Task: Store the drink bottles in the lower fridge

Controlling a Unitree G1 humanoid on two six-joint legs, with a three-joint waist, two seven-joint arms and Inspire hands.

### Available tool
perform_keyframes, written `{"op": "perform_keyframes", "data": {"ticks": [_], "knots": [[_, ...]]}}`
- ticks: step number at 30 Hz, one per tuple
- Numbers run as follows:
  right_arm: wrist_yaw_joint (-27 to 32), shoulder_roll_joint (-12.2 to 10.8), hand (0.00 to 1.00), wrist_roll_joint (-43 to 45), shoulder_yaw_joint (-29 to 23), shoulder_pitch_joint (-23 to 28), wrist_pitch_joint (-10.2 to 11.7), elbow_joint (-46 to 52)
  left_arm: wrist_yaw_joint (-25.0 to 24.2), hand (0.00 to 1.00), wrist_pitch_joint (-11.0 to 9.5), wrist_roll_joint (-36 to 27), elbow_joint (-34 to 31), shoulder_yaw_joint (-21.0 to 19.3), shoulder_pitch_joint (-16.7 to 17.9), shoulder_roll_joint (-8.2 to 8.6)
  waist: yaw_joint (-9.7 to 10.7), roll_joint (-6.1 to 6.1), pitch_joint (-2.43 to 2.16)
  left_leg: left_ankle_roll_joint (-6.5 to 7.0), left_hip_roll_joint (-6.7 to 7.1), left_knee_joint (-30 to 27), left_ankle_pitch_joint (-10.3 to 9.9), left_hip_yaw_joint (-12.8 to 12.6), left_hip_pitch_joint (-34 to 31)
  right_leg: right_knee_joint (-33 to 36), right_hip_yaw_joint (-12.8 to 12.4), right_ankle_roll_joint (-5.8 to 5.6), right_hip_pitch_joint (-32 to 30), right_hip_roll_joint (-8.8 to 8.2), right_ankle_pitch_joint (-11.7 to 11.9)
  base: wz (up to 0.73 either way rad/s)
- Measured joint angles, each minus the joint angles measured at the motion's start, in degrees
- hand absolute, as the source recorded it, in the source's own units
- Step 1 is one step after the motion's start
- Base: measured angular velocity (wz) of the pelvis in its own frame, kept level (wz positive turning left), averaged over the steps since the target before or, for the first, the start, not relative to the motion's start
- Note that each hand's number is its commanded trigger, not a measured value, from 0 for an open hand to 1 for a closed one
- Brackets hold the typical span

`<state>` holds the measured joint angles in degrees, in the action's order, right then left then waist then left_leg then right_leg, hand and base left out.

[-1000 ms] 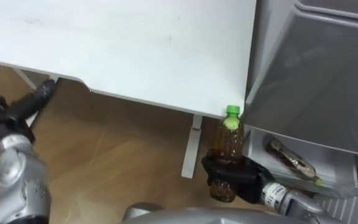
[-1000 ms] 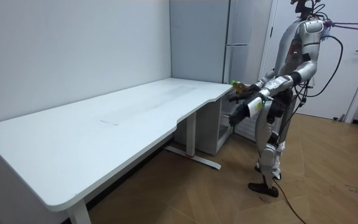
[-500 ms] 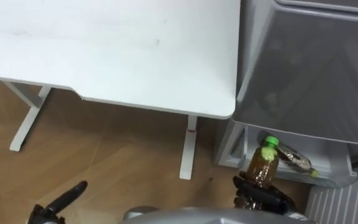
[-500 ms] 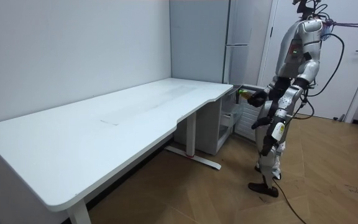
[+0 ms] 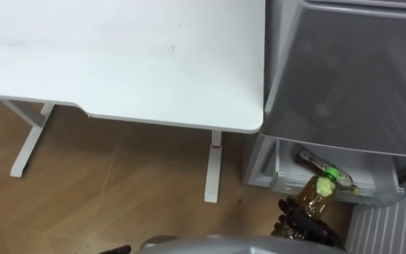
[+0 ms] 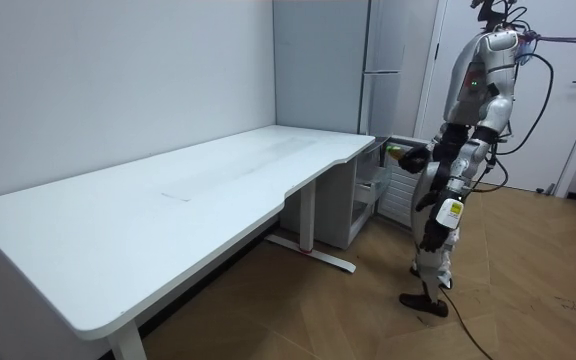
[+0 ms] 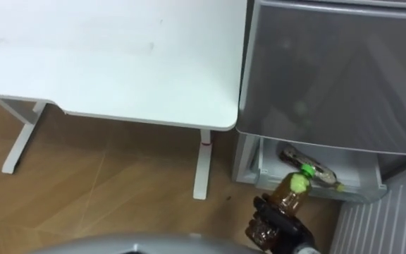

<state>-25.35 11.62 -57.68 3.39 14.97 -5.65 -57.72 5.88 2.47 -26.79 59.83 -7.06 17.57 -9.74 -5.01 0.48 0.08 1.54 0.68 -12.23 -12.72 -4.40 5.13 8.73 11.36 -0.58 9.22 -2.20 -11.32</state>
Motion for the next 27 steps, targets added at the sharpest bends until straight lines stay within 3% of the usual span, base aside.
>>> {"op": "perform_keyframes", "data": {"ticks": [7,10,16,19,21,23,27], "knots": [[1.5,-0.1,1.0,-7.9,0.0,-0.7,0.0,-2.6,-1.4,0.0,0.1,5.3,0.3,3.7,-1.0,0.04,0.3,1.15,0.09,0.01,-0.18,-0.4,-0.2,0.0,-1.8,1.1,-0.1,0.03,-1.9,0.06,0.0,0.0],[1.7,-0.3,1.0,-10.8,0.5,-1.1,-0.1,-2.6,-2.0,0.0,0.0,8.9,0.2,5.7,-2.0,-0.02,0.3,1.38,-0.08,0.03,-0.2,-0.8,-0.2,-0.1,-3.4,1.8,-0.2,0.09,-3.7,-0.02,0.1,-0.04],[2.2,-1.1,1.0,-16.7,2.2,-5.2,0.0,-2.9,-2.8,0.0,-0.2,13.9,0.3,11.9,-6.0,0.13,1.7,1.83,0.18,0.34,-0.13,-2.8,0.0,0.0,-8.6,3.9,0.2,0.11,-8.8,-0.42,0.0,0.02],[3.0,-2.4,1.0,-20.2,2.3,-8.7,0.8,-2.9,-2.6,0.0,-1.2,17.4,1.2,14.6,-8.7,-0.43,1.7,1.5,0.5,0.63,0.0,-3.7,0.4,0.1,-11.4,5.3,0.3,0.11,-11.8,-0.75,0.0,0.03],[3.0,-3.4,1.0,-23.3,2.5,-13.4,1.1,-5.1,-2.8,0.0,-1.5,18.6,2.3,15.4,-11.2,-0.76,1.9,1.14,0.99,0.76,0.03,-4.8,0.5,0.0,-13.7,6.3,0.2,0.11,-14.1,-0.91,0.0,0.0],[3.4,-3.4,1.0,-23.4,2.4,-17.2,1.1,-7.3,-2.7,0.0,-1.9,18.6,3.0,16.4,-12.8,-1.02,1.8,1.03,1.07,0.98,0.09,-5.5,0.7,0.1,-15.7,7.3,0.2,0.11,-16.5,-1.11,0.0,0.02],[5.6,-3.1,1.0,-25.4,1.9,-23.7,1.0,-9.6,-2.7,0.0,-2.5,18.4,5.6,16.3,-15.4,-0.86,1.5,0.23,1.73,1.19,0.2,-7.2,1.0,0.3,-20.0,9.1,0.5,0.16,-20.7,-1.49,0.1,0.04]]}}
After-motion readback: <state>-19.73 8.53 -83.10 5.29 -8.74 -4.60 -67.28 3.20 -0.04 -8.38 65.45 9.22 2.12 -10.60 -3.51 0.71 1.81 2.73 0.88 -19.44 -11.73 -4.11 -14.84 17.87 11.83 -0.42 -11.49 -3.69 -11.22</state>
